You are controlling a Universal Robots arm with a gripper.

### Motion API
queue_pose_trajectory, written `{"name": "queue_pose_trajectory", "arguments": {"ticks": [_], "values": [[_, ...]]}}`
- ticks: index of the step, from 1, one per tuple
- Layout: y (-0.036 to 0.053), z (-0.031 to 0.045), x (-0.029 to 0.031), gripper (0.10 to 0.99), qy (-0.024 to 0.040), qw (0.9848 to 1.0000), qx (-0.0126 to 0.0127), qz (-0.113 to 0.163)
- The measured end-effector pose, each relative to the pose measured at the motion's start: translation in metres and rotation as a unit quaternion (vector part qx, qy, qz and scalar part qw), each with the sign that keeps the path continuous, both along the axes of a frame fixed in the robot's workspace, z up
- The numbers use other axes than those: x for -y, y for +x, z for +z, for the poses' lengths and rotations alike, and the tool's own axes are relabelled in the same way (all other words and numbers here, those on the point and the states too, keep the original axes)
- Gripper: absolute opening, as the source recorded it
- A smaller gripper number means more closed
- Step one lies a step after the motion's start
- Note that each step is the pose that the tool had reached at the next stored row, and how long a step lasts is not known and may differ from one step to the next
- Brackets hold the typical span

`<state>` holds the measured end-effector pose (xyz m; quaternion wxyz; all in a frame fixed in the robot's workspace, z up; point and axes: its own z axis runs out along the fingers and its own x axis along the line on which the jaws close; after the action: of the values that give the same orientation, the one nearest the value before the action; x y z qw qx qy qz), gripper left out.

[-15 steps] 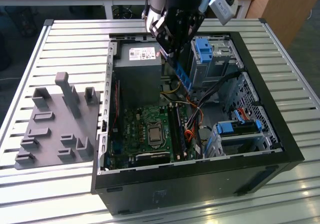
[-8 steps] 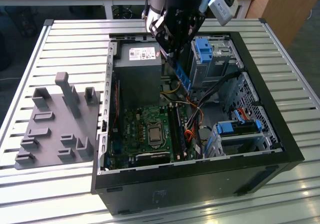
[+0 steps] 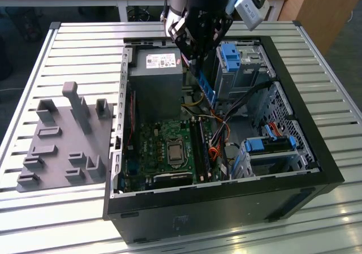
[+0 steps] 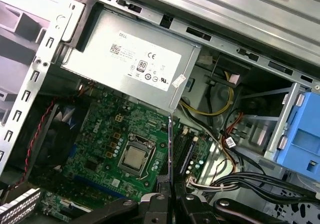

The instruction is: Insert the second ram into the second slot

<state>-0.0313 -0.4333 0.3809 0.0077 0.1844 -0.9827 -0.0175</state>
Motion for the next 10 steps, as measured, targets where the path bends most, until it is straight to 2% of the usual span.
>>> {"name": "queue_pose_trajectory", "arguments": {"ticks": [10], "values": [[0.0,0.0,0.0,0.137,0.0,0.9997,0.0,-0.024]]}}
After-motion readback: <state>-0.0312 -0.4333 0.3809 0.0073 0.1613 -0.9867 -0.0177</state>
